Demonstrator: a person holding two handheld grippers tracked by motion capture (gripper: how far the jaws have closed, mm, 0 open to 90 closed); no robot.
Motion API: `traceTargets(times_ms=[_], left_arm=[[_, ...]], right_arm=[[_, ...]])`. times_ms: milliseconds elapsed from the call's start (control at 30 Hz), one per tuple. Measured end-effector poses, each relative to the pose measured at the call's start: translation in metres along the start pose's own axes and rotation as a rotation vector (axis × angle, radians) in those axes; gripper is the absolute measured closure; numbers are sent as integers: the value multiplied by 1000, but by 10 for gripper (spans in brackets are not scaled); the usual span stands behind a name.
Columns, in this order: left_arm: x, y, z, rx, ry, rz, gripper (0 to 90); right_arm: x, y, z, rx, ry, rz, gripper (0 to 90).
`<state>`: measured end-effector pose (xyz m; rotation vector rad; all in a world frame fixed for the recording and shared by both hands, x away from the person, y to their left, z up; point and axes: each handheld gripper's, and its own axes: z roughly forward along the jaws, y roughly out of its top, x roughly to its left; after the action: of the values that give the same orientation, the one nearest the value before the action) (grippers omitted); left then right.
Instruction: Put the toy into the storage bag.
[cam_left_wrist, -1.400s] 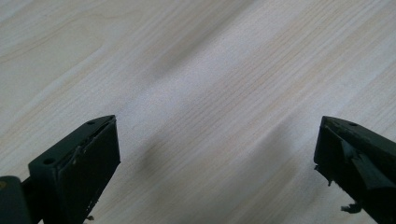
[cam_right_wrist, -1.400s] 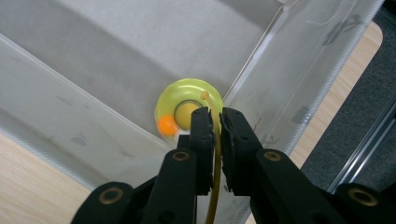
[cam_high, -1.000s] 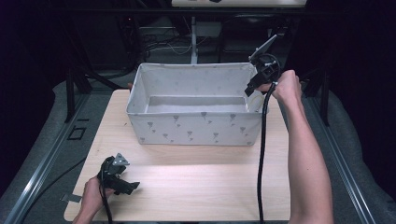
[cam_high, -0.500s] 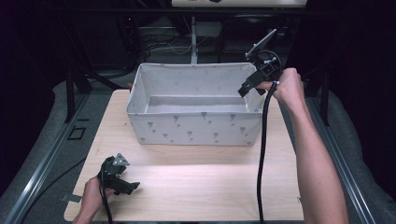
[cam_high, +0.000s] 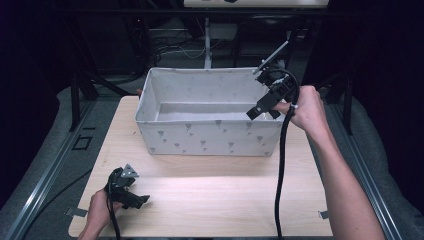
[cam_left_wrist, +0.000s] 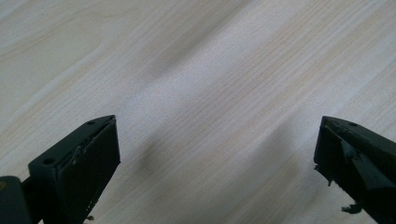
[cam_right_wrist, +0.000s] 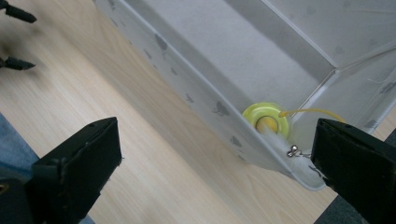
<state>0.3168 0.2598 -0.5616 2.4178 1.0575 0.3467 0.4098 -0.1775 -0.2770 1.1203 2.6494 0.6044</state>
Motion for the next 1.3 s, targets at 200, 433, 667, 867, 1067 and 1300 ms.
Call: traceTargets(times_ms=[200, 433, 667, 867, 1067, 1300], left_arm=[[0, 0, 0, 1, 0, 3, 5], [0, 0, 0, -2, 3, 2, 5], [-1, 0, 0, 0, 2, 5, 5], [-1, 0, 0, 0, 2, 4, 5], [-1, 0, 1, 2, 3, 5, 5], [-2, 0, 1, 6, 2, 11, 5]], right_arm=[[19, -11, 5, -1, -3, -44, 12], [37, -26, 24, 20, 15, -74, 14], [54, -49, 50, 57, 26, -106, 16], [62, -66, 69, 72, 49, -107, 19], [65, -86, 93, 97, 62, -97, 26], [67, -107, 119, 140, 78, -74, 49]])
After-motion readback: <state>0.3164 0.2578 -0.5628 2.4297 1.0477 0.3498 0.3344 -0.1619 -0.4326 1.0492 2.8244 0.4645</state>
